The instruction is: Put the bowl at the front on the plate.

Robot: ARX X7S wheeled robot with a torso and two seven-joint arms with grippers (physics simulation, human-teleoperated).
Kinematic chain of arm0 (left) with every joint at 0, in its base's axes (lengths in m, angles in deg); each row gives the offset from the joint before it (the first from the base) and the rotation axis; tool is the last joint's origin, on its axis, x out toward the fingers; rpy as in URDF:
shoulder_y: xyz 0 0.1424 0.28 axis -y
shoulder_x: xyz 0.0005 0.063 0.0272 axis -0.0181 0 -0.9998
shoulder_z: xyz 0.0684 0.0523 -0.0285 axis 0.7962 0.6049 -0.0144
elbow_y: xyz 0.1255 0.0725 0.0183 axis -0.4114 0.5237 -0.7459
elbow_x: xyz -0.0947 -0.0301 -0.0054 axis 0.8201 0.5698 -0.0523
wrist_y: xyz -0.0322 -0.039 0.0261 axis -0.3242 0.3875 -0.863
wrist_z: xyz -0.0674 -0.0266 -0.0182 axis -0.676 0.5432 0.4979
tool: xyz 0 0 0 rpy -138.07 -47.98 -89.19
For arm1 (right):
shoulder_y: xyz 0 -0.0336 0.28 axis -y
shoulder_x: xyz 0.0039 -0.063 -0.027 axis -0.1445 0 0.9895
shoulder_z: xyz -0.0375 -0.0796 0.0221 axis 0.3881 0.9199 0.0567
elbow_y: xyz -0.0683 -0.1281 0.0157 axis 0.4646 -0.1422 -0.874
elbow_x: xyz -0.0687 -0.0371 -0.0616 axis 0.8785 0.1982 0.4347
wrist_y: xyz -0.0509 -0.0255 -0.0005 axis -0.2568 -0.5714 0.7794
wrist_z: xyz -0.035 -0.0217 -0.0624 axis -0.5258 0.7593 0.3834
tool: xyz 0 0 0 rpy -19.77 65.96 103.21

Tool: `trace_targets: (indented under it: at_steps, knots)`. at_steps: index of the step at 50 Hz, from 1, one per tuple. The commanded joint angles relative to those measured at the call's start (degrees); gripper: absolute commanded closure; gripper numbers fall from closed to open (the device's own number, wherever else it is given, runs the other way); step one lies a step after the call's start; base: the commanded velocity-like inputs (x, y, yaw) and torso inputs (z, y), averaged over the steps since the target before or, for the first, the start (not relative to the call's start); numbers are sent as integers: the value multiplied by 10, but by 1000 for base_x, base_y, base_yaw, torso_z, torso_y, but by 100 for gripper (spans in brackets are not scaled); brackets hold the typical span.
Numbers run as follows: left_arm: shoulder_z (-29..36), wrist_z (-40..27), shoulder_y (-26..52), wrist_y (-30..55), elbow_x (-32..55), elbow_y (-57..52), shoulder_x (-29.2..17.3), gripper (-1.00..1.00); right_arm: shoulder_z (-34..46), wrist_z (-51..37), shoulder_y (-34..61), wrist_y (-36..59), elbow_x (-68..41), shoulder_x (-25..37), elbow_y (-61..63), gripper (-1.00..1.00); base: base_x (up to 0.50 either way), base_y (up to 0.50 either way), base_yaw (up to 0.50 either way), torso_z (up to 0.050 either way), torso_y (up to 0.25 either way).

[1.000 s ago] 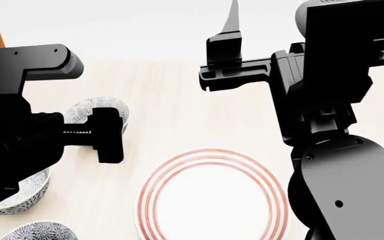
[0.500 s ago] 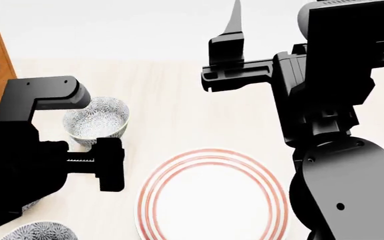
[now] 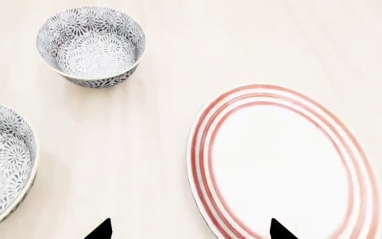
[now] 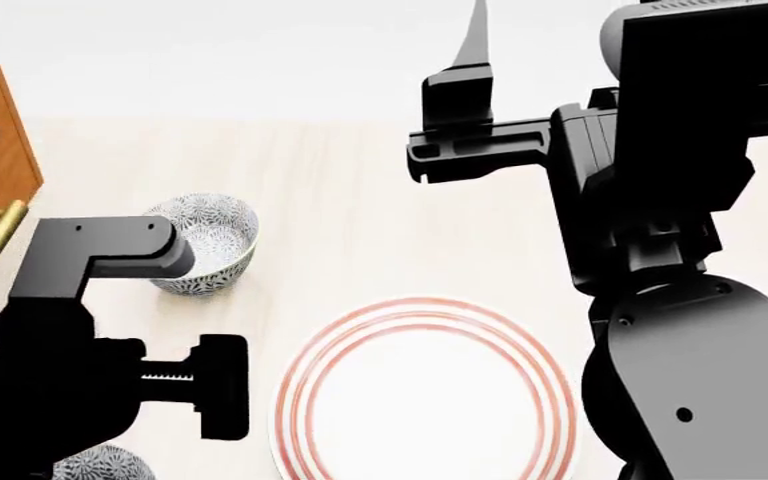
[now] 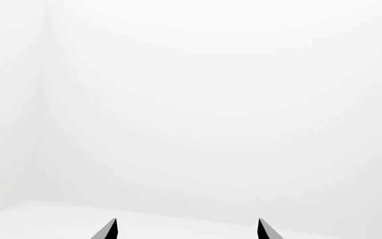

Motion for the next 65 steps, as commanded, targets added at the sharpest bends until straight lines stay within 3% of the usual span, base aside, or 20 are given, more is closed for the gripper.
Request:
trace_targets:
  at_steps: [1, 8, 13, 39, 65]
  knots:
    - [16, 11, -25, -14, -5, -4, -11, -100, 3, -2, -3, -3, 1, 3, 1, -100, 0, 0, 0, 0, 0]
    - [23, -2, -32, -17, 10, -6, -17, -100, 4, -5, -2, -1, 1, 6, 2, -100, 0, 0, 0, 0, 0]
    - [27, -49, -31, -17, 45, 1, -22, -100, 4, -4, -3, -4, -1, 6, 4, -100, 0, 0, 0, 0, 0]
    - [58, -84, -73, -31, 98, -6, -42, -100, 10, -5, -6, -12, -1, 11, 0, -100, 0, 0, 0, 0, 0]
    - [86, -61, -114, -49, 78, -15, -57, -100, 6, -12, -4, -13, -6, 14, 3, -100, 0, 0, 0, 0, 0]
